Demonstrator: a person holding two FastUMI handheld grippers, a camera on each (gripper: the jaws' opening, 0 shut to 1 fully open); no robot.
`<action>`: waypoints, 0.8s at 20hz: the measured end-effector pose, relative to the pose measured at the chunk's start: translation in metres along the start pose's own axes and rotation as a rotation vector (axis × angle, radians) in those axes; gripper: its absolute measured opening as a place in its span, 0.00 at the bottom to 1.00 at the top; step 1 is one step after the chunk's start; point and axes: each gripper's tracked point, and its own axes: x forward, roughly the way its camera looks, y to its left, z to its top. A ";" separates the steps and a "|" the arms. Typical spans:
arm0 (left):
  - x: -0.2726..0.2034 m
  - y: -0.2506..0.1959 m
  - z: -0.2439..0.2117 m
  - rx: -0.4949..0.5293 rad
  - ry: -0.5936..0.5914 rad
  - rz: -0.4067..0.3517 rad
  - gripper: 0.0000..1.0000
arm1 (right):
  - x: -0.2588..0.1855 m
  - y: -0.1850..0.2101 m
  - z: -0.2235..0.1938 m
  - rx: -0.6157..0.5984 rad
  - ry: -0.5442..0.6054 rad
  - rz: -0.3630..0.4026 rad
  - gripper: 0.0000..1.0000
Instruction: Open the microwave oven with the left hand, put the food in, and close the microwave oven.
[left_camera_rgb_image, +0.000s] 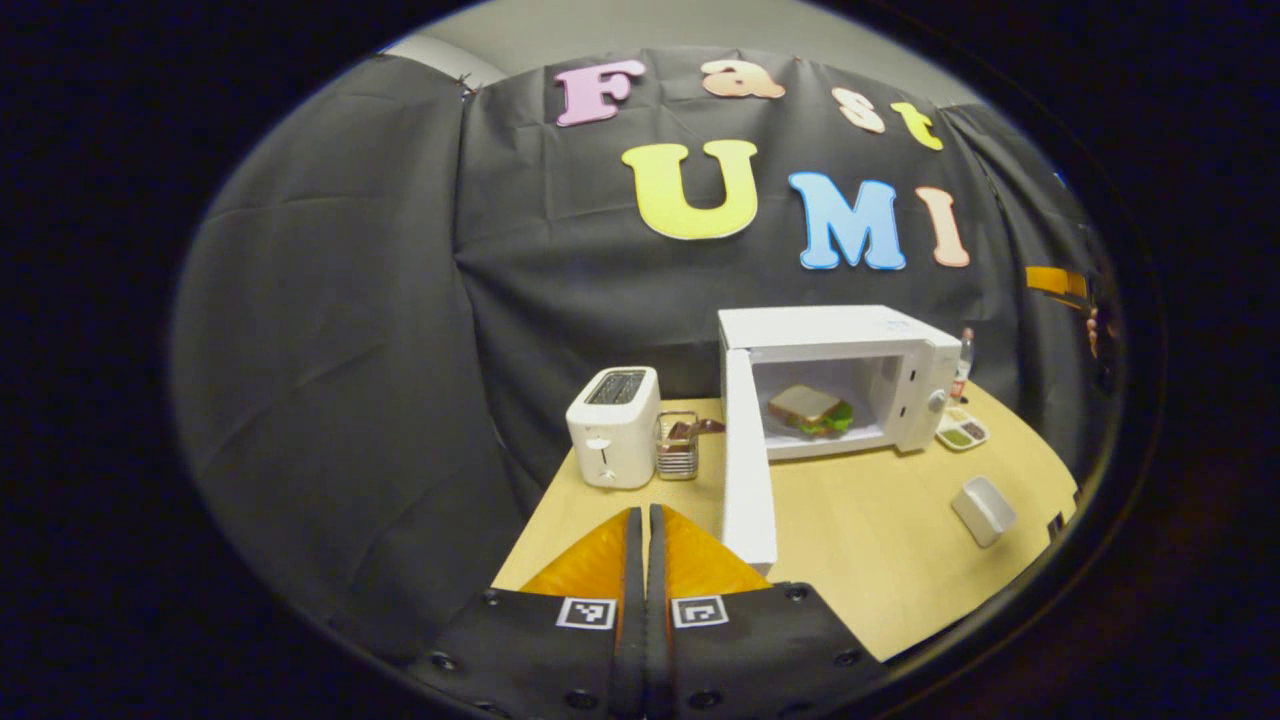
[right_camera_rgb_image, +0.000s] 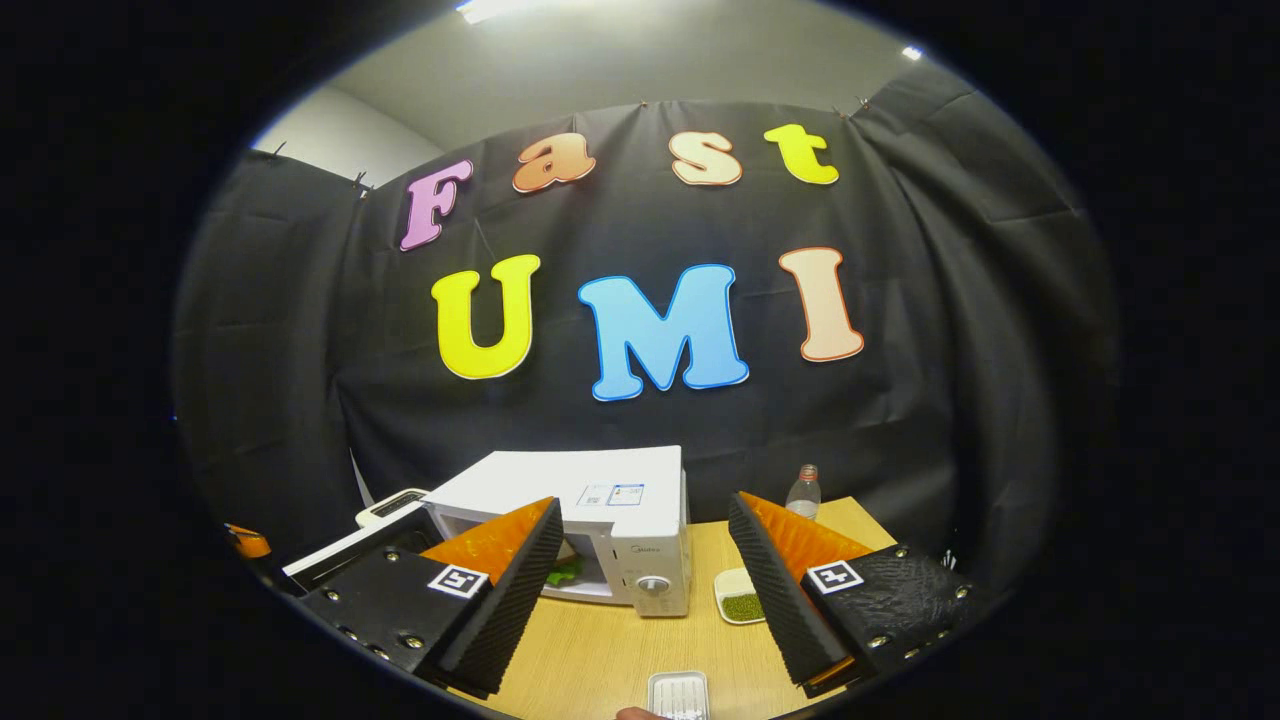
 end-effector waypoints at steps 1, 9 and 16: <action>0.001 -0.003 -0.007 -0.009 0.012 -0.017 0.09 | 0.001 -0.001 -0.001 0.004 0.006 -0.002 1.00; 0.007 -0.038 -0.028 -0.054 0.057 -0.099 0.06 | 0.001 -0.001 0.000 0.009 0.010 -0.013 1.00; 0.001 -0.098 -0.020 -0.028 0.056 -0.233 0.08 | -0.001 0.007 0.005 0.005 0.000 0.012 1.00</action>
